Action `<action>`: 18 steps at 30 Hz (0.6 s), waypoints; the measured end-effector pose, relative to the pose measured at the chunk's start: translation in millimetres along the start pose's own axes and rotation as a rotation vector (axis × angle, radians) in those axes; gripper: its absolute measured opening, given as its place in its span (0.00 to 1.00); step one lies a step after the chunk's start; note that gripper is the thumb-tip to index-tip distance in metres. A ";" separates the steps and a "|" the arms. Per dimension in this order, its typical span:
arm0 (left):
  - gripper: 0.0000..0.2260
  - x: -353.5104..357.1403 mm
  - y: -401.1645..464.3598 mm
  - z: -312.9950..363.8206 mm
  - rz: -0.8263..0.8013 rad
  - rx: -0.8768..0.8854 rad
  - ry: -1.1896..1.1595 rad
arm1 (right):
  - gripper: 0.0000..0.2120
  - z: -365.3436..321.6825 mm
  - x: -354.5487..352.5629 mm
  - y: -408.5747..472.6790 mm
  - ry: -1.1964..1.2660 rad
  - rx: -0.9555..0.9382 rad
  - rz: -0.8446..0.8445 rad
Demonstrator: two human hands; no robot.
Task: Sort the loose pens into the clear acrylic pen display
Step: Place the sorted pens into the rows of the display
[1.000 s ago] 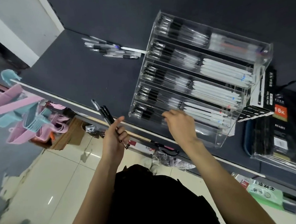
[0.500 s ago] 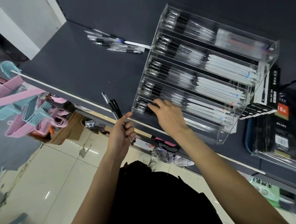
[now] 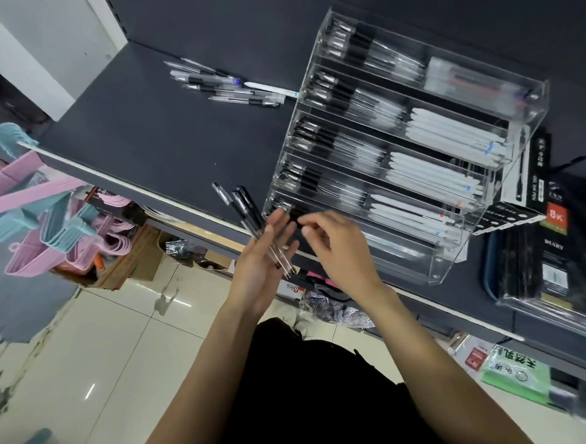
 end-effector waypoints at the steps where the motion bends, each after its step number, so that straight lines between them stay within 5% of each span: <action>1: 0.15 6.3 -0.2 -2.6 -0.026 -0.004 0.004 | 0.09 -1.9 0.0 -5.9 0.074 0.045 -0.036; 9: 0.15 41.2 -1.0 -32.1 -0.150 -0.065 0.141 | 0.06 23.6 -26.2 -32.8 0.309 0.245 0.011; 13: 0.13 28.9 2.0 -30.4 -0.033 0.020 0.166 | 0.07 68.0 -75.6 -53.3 -0.403 0.097 0.164; 18: 0.13 13.7 -4.8 -31.4 0.120 0.084 0.109 | 0.19 116.6 -64.1 -57.5 -0.788 -0.016 -0.154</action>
Point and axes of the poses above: each hand's wrist, its own y-axis towards the middle knuckle, its own x-axis out of the palm, z = x × y, the point moved 8 cm from there along y, towards the middle knuckle, and after that the axes turned 6 degrees about -y, right-handed, at the moved point
